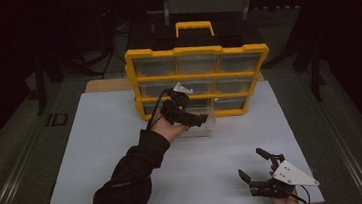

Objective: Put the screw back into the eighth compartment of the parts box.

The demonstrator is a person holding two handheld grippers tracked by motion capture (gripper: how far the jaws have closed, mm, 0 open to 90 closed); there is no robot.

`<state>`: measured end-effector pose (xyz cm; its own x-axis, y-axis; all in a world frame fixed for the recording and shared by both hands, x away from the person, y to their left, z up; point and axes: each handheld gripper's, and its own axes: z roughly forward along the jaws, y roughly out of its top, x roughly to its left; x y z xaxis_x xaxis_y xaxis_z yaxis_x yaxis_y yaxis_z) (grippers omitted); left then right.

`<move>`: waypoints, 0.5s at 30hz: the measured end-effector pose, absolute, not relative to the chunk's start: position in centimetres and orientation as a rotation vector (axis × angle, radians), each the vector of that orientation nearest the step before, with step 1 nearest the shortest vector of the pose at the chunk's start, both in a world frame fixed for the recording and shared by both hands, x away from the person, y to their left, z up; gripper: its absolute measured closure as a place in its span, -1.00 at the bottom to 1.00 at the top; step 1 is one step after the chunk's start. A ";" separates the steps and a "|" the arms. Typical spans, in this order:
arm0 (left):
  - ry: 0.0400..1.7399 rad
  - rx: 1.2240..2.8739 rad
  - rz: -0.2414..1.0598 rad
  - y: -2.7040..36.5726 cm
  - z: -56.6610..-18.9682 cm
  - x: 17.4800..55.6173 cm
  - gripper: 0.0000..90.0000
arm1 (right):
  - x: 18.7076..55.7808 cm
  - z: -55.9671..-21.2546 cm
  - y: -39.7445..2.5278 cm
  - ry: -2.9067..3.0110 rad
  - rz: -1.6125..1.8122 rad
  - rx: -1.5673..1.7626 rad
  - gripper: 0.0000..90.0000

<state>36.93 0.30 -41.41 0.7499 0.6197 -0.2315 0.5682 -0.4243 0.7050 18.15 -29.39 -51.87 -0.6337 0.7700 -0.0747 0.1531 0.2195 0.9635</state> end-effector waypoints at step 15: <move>0.816 2.121 0.085 3.6 -40.7 34.2 -0.98 | 18.2 -51.9 -29.4 1.940 1.436 0.853 -0.77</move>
<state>34.21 3.56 -40.74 0.7855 0.5797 -0.2166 0.5229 -0.4344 0.7334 18.16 -29.41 -51.89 -0.6318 0.7716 -0.0737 0.1551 0.2190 0.9633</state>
